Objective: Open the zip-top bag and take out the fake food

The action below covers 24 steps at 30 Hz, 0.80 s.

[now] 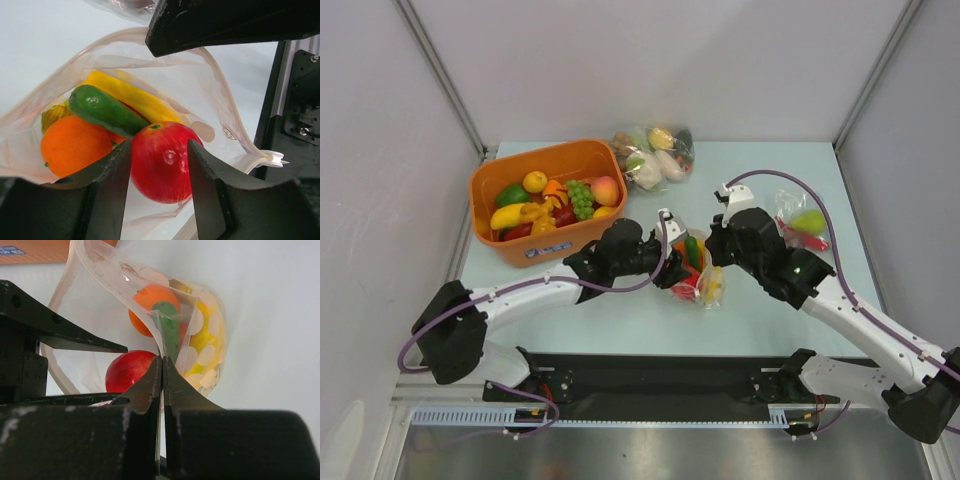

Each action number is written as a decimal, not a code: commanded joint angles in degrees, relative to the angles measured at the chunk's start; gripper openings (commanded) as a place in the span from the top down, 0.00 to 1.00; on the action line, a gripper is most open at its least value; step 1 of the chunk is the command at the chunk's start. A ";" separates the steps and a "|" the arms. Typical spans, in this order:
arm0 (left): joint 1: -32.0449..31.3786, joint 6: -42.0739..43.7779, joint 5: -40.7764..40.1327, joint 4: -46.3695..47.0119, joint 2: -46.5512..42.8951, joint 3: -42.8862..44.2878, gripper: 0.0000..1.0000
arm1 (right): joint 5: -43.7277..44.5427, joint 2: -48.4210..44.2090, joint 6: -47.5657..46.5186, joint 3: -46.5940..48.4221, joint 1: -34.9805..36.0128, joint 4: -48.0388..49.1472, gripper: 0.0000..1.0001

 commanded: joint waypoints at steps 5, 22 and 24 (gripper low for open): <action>-1.18 -5.08 4.57 1.27 2.39 0.69 0.47 | -1.34 0.21 0.62 0.78 0.35 1.44 1.00; -5.57 -15.19 -4.03 0.75 6.17 2.01 0.42 | 0.33 -2.86 2.29 -3.35 1.49 1.79 1.00; -5.66 -16.95 -4.74 -0.57 6.87 2.89 0.42 | 0.50 -3.30 2.47 -3.53 1.58 1.62 1.00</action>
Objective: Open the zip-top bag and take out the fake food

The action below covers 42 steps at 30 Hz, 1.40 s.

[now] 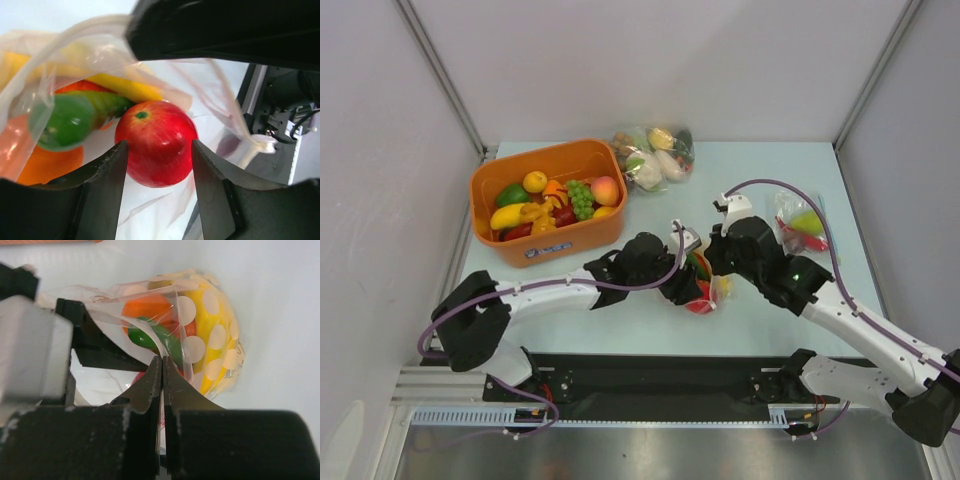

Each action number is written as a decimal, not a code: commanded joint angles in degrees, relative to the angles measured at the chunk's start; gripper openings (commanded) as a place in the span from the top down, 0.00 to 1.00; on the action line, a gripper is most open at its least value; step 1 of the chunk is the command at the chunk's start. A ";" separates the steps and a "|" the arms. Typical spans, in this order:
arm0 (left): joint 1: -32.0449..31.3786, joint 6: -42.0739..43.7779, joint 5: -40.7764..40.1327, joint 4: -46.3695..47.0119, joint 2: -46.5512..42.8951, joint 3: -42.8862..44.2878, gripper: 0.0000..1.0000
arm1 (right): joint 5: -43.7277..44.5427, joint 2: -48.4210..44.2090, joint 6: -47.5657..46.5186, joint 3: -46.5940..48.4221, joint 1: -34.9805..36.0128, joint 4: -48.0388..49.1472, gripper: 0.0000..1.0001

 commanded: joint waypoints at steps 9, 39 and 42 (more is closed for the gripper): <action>-2.09 -9.55 -9.59 -0.07 -0.61 2.08 0.34 | 1.99 -4.23 0.46 -1.59 0.44 1.53 1.00; -7.19 -8.85 -20.05 -5.52 10.02 7.88 0.21 | 1.99 -6.87 0.11 -2.47 0.44 0.83 1.00; -7.27 -8.59 -20.23 -5.61 10.64 7.71 0.21 | 2.17 -6.95 0.02 -2.73 0.44 1.00 1.00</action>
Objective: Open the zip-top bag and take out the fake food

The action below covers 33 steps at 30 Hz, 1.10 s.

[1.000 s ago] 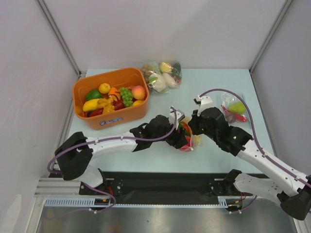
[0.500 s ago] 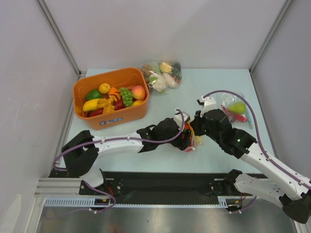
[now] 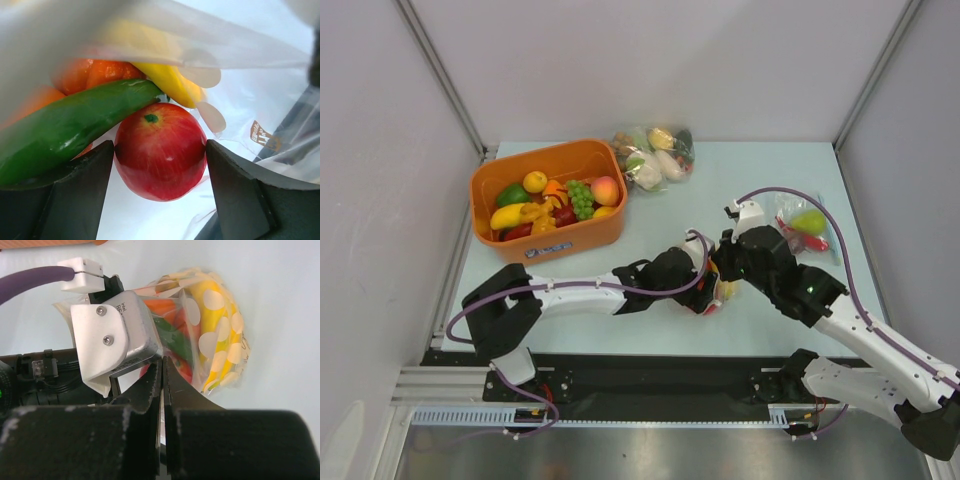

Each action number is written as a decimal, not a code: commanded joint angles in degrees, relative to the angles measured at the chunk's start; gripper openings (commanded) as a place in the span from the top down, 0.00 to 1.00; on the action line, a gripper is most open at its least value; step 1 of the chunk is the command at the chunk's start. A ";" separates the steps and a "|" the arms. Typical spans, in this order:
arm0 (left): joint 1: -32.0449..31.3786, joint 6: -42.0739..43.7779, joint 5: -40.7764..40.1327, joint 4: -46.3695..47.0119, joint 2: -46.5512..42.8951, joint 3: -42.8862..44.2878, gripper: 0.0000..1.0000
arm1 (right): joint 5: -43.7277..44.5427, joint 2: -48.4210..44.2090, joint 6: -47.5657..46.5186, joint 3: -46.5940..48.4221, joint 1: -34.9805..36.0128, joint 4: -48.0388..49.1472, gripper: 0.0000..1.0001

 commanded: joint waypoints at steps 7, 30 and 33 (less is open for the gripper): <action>-0.41 1.48 1.36 1.15 0.15 0.31 0.59 | 1.66 -0.02 -0.70 -0.35 0.14 2.34 1.00; -0.32 3.32 -2.51 -2.97 -16.90 -0.83 0.84 | 2.81 0.42 -0.79 -2.99 -0.30 3.22 1.00; -0.23 3.59 -2.25 -5.33 -18.66 -0.22 0.84 | 3.07 0.15 -0.71 -2.90 -0.30 2.95 1.00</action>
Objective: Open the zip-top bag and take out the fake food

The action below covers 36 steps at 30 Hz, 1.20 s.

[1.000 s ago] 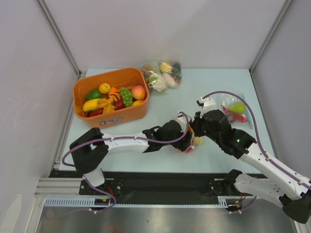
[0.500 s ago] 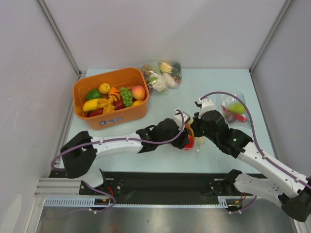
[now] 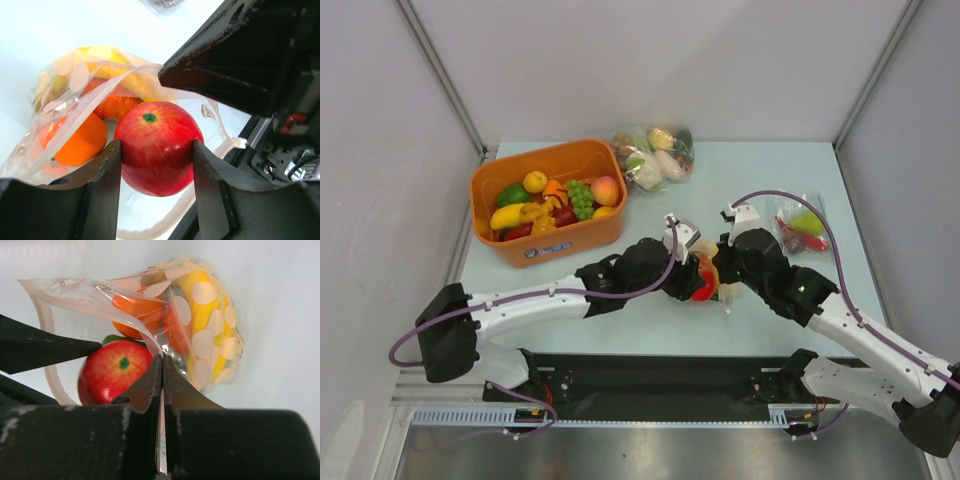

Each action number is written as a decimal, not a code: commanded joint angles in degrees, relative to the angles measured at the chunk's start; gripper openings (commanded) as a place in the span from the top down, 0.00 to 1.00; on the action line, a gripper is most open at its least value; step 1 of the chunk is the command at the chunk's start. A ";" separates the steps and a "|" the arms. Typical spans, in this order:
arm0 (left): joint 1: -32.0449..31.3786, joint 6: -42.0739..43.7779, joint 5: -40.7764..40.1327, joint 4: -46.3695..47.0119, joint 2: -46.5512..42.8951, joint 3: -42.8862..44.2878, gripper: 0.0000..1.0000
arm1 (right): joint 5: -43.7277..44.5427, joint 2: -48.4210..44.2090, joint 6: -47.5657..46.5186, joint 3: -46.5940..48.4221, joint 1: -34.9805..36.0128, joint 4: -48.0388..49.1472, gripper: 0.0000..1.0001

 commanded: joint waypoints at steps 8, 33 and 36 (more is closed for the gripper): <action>0.22 2.15 1.91 -5.22 -10.25 0.90 0.85 | 2.22 -2.12 -0.95 0.25 -0.63 0.59 1.00; 33.43 9.88 -0.80 -10.13 -18.09 10.29 0.85 | 0.82 -3.27 -0.77 0.68 -2.04 -0.03 1.00; 38.89 11.20 -1.68 -9.44 -15.81 12.15 0.85 | 0.12 -3.09 -1.30 0.86 -2.56 0.24 1.00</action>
